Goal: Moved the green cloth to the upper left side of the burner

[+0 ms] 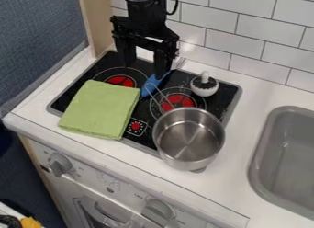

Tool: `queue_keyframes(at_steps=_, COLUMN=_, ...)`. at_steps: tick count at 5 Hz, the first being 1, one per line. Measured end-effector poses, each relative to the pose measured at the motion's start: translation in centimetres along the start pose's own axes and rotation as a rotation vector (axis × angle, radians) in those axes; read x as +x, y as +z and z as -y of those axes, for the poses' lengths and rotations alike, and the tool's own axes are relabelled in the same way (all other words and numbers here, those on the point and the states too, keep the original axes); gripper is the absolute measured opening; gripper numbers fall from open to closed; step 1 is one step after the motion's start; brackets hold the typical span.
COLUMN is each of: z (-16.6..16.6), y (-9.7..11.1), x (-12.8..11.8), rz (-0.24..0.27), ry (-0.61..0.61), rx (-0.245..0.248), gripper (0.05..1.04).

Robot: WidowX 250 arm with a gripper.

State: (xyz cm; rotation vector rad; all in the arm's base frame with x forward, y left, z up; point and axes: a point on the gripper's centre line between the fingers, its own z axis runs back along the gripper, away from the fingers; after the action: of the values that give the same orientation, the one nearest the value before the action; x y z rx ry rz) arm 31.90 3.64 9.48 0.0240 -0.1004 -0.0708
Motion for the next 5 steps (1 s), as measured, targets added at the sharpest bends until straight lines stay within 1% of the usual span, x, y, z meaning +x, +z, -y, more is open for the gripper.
queue_keyframes(at_steps=1, z=0.0, y=-1.1, x=-0.4, rz=-0.034, ry=0.001, rx=-0.003, gripper=1.0)
queue_keyframes(at_steps=2, z=-1.1, y=-1.8, x=-1.2, rz=-0.046, ry=0.004, rx=0.04, gripper=1.0)
queue_keyframes(at_steps=3, z=-3.7, y=-2.8, x=-2.5, rz=-0.058, ry=0.032, rx=0.13, gripper=1.0)
queue_keyframes(at_steps=4, z=-5.9, y=-4.6, x=-4.2, rz=-0.057, ry=0.092, rx=0.158, gripper=1.0)
queue_keyframes(at_steps=5, z=-6.6, y=-6.9, x=-4.7, rz=-0.056, ry=0.126, rx=0.112, gripper=1.0)
